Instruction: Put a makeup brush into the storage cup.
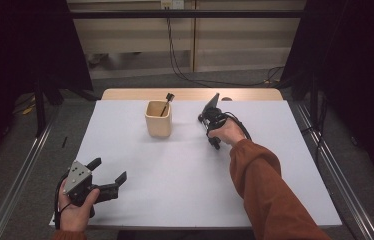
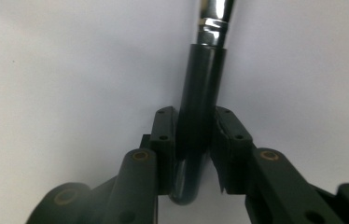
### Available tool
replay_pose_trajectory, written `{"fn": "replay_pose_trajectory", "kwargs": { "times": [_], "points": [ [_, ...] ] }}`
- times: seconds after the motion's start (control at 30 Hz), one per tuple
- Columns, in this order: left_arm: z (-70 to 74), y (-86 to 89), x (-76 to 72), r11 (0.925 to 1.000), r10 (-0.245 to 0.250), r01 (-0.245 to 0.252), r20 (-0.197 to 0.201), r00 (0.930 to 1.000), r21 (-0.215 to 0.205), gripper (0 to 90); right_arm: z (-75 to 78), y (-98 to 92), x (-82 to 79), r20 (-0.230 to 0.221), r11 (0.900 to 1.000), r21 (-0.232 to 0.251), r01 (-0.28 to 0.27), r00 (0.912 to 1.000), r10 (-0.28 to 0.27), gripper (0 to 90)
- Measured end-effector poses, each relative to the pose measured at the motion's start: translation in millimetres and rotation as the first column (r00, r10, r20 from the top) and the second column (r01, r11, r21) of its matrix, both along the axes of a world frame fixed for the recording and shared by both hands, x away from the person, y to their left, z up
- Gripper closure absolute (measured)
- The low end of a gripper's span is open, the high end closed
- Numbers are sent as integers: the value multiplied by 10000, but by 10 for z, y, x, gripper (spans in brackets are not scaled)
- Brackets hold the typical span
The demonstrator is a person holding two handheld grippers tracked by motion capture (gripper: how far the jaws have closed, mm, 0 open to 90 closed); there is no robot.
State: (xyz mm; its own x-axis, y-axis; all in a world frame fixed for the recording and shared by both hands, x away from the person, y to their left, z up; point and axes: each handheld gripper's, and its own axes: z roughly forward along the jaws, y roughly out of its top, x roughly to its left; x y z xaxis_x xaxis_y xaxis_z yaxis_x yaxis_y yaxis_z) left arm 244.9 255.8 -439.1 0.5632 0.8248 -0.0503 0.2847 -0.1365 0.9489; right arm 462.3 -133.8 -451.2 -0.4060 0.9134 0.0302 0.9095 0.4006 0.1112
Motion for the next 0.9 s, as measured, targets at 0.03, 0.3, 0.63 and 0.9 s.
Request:
{"fn": "replay_pose_trajectory", "kwargs": {
  "times": [0.03,0.3,0.63,0.9],
  "points": [
    [-1,-2,2,10000,1,-1,-3,10000,-11,20,1,-7,5,-46,10000,28,81,10000,-81,735],
    [-4,-1,10,10000,14,-14,-7,10000,-37,19,1,4,12,-52,9998,-89,179,9998,-180,754],
    [-3,3,15,10000,6,-6,-38,10000,30,19,9,-45,-5,145,9995,288,141,9998,-145,756],
    [-4,6,14,10000,0,0,-48,10000,21,19,93,-85,-27,675,9965,810,210,9974,-265,756]
  ]
}}
